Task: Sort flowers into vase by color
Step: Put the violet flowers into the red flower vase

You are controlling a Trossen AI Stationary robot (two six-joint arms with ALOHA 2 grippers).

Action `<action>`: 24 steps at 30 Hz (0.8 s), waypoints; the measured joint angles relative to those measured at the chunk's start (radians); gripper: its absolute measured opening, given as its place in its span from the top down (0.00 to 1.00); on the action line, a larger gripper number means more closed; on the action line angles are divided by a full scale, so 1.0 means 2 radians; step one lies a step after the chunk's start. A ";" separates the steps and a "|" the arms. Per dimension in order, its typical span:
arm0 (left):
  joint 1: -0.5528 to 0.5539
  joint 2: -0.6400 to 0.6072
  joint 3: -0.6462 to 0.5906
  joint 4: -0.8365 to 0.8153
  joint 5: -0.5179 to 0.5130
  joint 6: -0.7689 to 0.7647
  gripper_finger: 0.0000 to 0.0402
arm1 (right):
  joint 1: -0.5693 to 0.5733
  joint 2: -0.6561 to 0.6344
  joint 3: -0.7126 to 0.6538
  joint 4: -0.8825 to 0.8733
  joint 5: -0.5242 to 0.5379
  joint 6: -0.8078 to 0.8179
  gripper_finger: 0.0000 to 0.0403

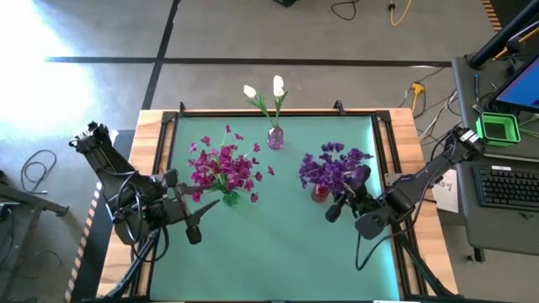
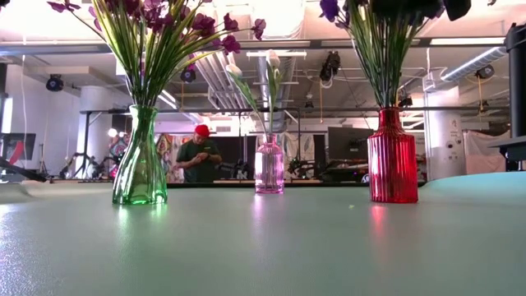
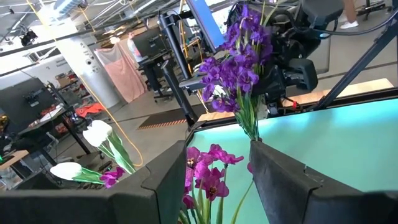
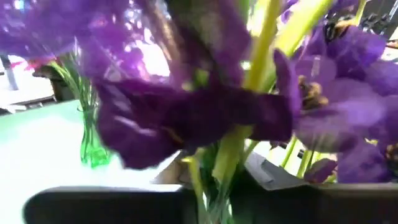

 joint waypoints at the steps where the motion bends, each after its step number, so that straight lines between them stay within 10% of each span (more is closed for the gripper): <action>1: 0.000 0.000 0.000 0.000 0.000 0.000 0.59 | 0.000 0.000 0.000 -0.007 -0.001 0.004 0.90; 24: 0.000 0.000 0.000 -0.004 0.000 0.000 0.59 | -0.009 0.001 -0.040 -0.051 -0.022 0.050 0.95</action>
